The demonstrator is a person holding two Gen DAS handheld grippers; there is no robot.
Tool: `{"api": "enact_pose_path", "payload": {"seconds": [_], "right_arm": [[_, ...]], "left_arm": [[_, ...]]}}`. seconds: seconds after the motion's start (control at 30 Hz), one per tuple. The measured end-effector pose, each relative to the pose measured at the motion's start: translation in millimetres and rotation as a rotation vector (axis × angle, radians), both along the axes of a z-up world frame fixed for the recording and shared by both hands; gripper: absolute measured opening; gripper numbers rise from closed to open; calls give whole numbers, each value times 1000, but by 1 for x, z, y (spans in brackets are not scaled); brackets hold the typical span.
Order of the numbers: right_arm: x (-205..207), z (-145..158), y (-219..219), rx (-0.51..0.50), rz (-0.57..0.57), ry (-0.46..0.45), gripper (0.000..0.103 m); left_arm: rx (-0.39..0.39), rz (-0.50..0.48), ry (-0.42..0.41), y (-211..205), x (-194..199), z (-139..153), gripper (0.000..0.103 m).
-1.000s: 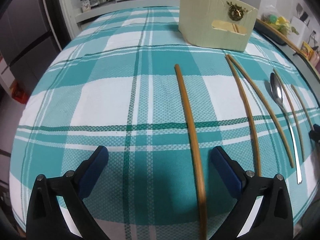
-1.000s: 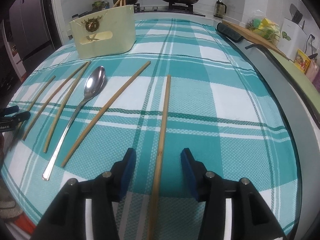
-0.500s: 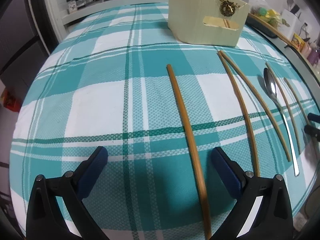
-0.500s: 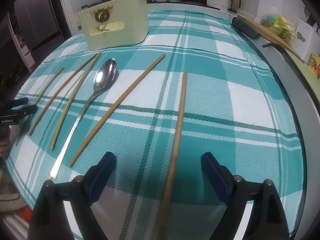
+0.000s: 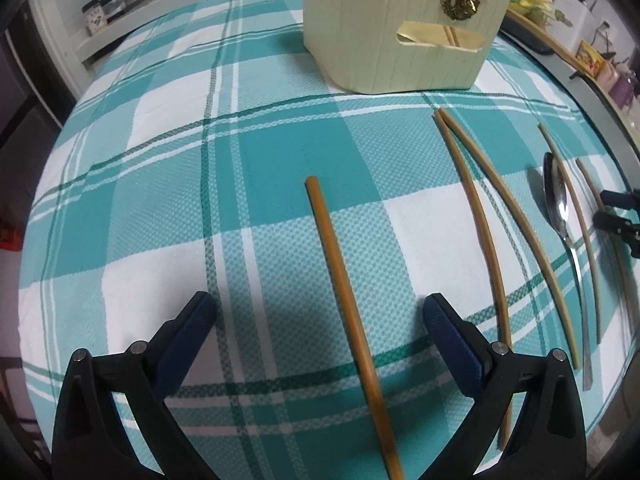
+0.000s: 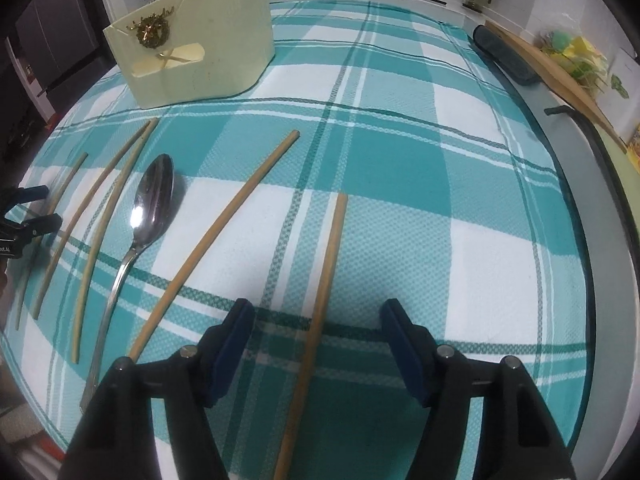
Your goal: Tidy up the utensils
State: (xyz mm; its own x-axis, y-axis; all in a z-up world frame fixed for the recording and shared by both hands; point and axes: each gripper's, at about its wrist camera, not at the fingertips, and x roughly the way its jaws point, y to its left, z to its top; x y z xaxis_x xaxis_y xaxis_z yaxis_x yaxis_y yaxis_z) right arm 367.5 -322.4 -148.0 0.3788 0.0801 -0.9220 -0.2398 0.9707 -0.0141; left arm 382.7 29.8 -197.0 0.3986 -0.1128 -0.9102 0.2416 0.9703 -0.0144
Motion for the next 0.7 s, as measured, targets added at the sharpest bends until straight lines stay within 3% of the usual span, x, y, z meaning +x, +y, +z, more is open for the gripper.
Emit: {"api": "enact_pose_path", "payload": {"seconds": [0.07,0.1,0.13,0.17,0.2,0.23,0.27,0.33,0.43,0.7], "right_arm": [[8,2,0,-12,-5,-1,52],[12,4,1,-15,-3,-6,34],[16,5,2,-12,-2,-5,22],[21,5,3,-3,-1,1,18],[25,5,4,2,1,3,9],[29,5,7,1,3,1,8],[32,4,10,-5,7,-3,7],[35,6,14,-1,7,-24,7],[31,20,14,64,-13,-61,7],[-15,112,23,191,18,-267,7]], "left_arm": [[2,-2,-12,-4,5,3,87],[7,-5,-21,-7,8,6,82],[-7,-13,-20,-10,11,8,68],[-13,-18,-23,-12,13,10,47],[-11,-17,-30,-14,16,12,35],[-17,-19,-31,-15,18,12,14],[-41,-20,-24,-16,20,13,7],[-78,-2,-23,-13,19,16,6],[-113,10,-94,-10,5,38,5],[-225,11,-335,0,-48,136,5]]}}
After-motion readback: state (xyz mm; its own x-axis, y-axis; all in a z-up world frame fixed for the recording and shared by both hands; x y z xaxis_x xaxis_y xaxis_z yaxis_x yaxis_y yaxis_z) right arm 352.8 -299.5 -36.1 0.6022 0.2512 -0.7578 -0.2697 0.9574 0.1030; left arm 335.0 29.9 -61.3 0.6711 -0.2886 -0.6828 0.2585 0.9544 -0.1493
